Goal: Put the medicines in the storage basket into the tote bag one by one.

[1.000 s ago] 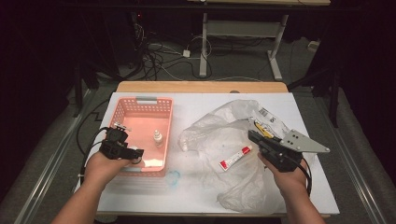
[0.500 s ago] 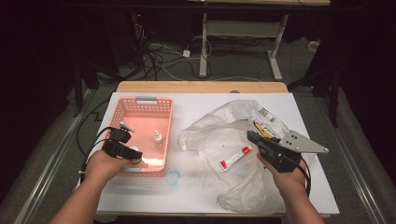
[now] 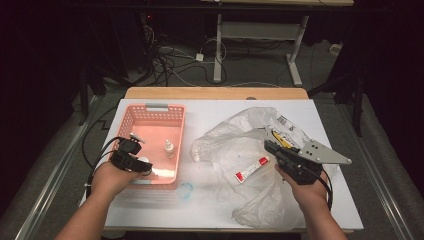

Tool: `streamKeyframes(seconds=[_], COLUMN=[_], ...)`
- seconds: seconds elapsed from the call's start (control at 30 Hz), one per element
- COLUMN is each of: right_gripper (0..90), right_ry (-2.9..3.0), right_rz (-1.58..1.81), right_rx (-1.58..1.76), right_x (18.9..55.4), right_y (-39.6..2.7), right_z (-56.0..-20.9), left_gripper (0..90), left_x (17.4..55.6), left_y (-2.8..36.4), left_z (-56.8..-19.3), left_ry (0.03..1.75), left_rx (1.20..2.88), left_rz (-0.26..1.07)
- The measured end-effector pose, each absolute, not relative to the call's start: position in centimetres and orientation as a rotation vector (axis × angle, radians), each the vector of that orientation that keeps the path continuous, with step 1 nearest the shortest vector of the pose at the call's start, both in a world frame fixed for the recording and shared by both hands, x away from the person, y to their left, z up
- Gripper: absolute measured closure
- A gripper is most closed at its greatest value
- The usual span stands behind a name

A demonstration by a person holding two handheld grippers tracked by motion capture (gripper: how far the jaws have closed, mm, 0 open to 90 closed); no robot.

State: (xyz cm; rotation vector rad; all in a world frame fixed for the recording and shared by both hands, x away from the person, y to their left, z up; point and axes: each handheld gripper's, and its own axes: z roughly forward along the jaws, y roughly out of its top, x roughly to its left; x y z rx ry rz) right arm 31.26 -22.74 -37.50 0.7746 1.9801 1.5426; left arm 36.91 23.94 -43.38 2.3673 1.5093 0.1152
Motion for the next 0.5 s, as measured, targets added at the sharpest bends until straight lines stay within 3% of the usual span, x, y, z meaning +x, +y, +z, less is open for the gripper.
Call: streamKeyframes(seconds=[0.5], right_gripper=[90.0], right_ry=[1.981], right_rz=[1.540], right_rx=[0.779], right_x=[31.28], right_y=[-22.72], right_z=[-37.54], left_gripper=[48.4], left_x=[36.12], left_y=[24.19], left_z=[-42.99], left_ry=[1.449], left_rx=[2.317], left_rz=[0.181])
